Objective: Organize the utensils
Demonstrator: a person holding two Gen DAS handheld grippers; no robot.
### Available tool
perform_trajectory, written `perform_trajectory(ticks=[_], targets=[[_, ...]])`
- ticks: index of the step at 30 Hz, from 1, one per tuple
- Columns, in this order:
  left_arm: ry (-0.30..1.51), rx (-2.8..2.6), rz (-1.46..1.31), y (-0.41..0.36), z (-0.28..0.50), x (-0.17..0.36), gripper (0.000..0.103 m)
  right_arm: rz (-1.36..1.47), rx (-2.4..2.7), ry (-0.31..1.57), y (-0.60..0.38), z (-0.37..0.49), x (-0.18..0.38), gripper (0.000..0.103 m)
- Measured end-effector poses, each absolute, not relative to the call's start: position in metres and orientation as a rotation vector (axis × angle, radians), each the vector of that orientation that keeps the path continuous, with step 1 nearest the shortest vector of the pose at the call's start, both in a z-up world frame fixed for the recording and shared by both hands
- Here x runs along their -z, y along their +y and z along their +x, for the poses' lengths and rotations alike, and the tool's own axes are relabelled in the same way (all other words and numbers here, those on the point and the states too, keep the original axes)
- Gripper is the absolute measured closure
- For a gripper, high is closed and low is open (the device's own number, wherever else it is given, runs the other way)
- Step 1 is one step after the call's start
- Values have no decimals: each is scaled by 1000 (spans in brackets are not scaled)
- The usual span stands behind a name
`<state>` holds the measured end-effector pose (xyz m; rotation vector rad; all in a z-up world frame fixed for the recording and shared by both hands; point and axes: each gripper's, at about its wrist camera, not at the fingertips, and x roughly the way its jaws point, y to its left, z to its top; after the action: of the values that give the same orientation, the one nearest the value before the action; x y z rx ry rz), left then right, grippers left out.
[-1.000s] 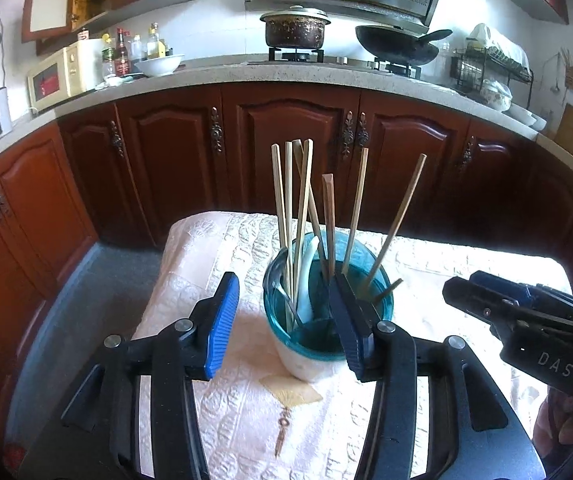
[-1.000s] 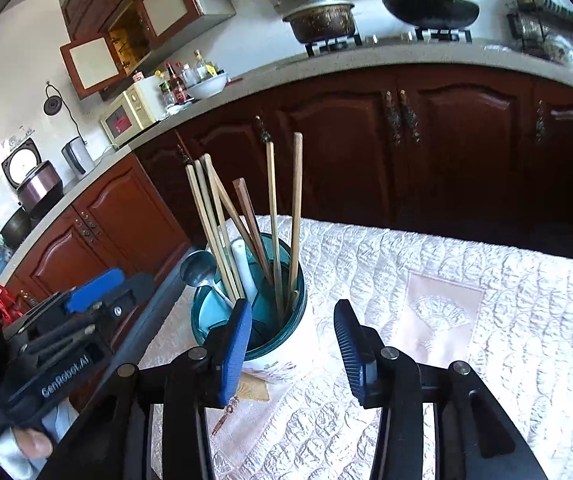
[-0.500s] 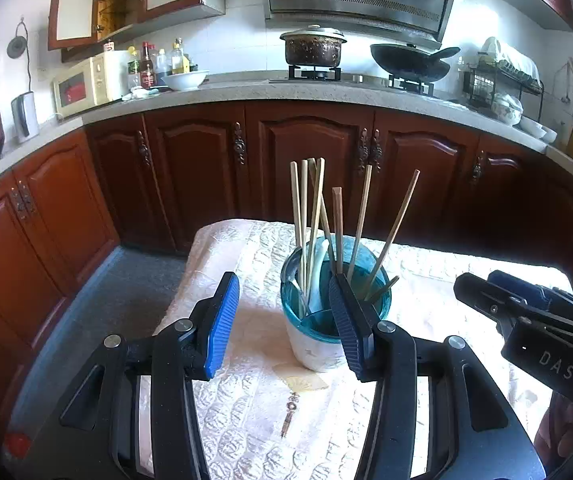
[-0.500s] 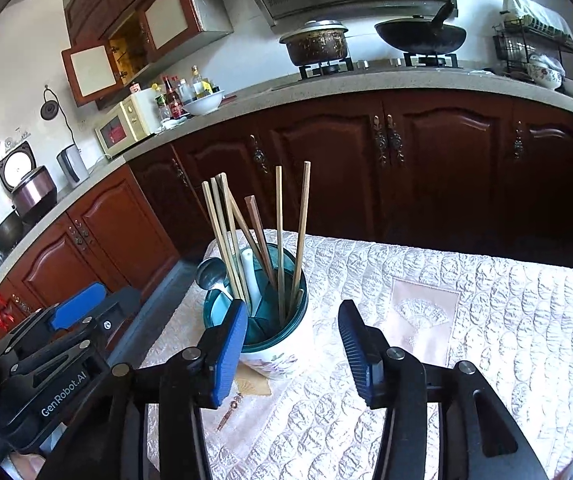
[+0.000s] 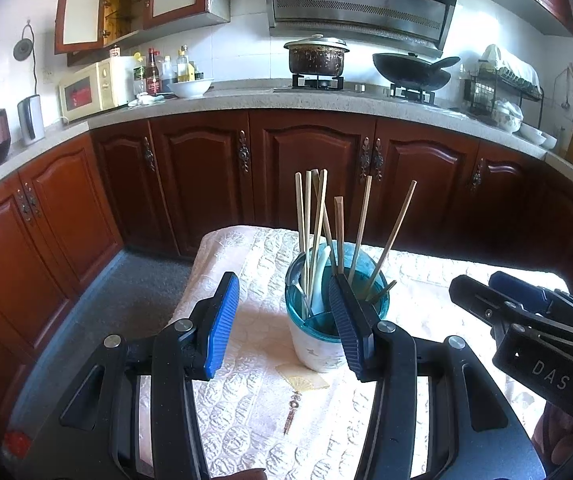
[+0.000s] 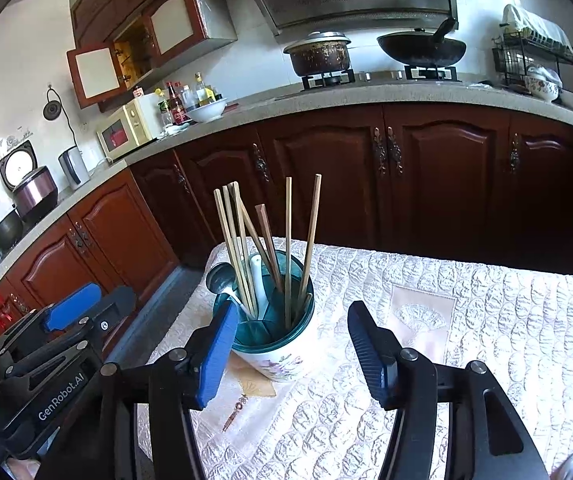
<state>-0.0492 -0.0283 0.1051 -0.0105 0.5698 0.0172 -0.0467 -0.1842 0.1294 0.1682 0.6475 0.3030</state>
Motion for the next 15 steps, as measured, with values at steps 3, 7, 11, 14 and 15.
perform_trajectory(ticks=[3, 7, 11, 14, 15], targets=[[566, -20, -12, -28, -49, -105, 57, 162, -298, 642, -184, -48, -130, 47], [562, -21, -6, -28, -50, -105, 57, 163, -298, 644, -184, -49, -130, 47], [564, -24, -6, -28, -50, -105, 57, 164, -295, 644, -184, -50, -131, 47], [566, -27, -8, -28, -50, -104, 57, 166, -292, 644, -185, -50, -131, 46], [567, -28, -8, -29, -50, -104, 57, 165, -292, 645, -186, -50, -130, 46]])
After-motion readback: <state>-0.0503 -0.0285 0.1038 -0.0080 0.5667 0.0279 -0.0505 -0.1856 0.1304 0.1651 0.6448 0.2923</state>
